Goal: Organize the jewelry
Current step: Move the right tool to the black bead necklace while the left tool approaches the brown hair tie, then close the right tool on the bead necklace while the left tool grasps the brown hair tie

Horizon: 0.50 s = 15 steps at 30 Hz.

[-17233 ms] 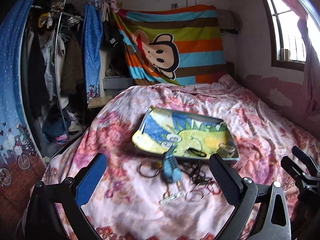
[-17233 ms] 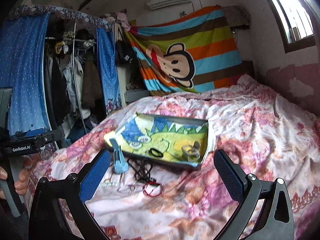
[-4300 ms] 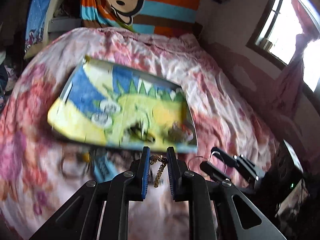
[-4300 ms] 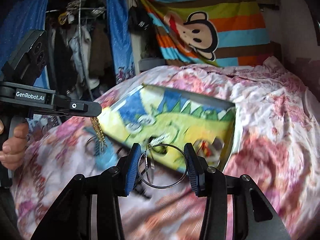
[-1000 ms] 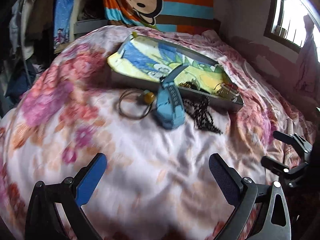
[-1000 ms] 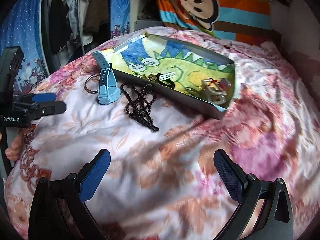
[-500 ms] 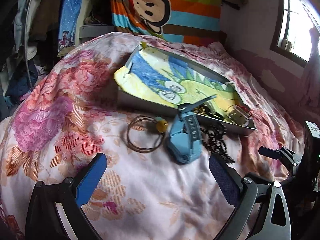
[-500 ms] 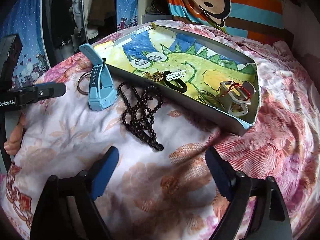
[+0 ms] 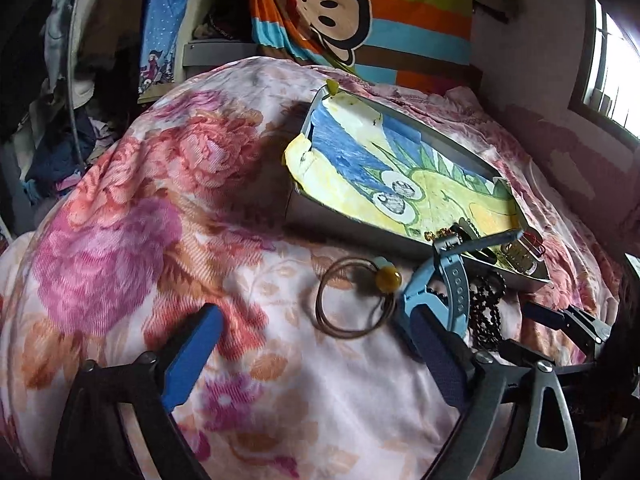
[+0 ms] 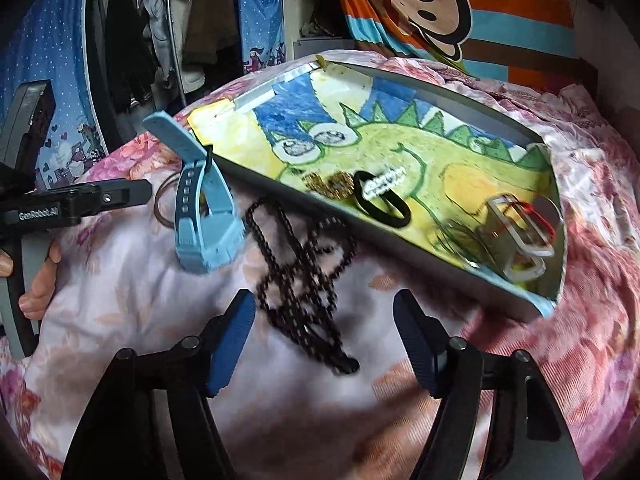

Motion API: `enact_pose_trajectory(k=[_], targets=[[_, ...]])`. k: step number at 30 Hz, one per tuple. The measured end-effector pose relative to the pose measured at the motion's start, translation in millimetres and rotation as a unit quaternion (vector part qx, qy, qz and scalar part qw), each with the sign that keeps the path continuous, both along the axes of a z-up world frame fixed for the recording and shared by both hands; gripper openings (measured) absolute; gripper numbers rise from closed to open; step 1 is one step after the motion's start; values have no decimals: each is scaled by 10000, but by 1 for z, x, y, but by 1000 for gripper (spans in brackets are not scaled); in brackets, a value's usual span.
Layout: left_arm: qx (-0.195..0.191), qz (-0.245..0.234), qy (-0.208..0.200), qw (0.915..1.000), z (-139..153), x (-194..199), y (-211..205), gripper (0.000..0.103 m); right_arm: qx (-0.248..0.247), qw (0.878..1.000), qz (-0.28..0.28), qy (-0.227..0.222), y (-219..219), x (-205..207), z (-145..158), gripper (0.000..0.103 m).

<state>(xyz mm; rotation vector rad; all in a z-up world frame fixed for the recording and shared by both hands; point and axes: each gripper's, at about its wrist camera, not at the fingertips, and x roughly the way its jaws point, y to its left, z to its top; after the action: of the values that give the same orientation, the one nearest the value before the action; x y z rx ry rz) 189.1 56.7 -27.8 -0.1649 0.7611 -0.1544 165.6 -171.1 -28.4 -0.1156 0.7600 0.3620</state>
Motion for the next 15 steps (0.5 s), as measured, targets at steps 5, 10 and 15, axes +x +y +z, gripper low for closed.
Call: enact_pose_trajectory(k=[5, 10, 15], targets=[[-121, -123, 58, 9998, -5, 15, 4, 70, 15, 9999, 19, 102, 8, 15, -3, 41], [-287, -313, 84, 9991, -6, 22, 5, 48, 178, 9996, -34, 198, 5, 19, -8, 17], [-333, -632, 347, 9968, -13, 22, -4, 21, 636, 9976, -225, 128, -12, 14, -7, 11]])
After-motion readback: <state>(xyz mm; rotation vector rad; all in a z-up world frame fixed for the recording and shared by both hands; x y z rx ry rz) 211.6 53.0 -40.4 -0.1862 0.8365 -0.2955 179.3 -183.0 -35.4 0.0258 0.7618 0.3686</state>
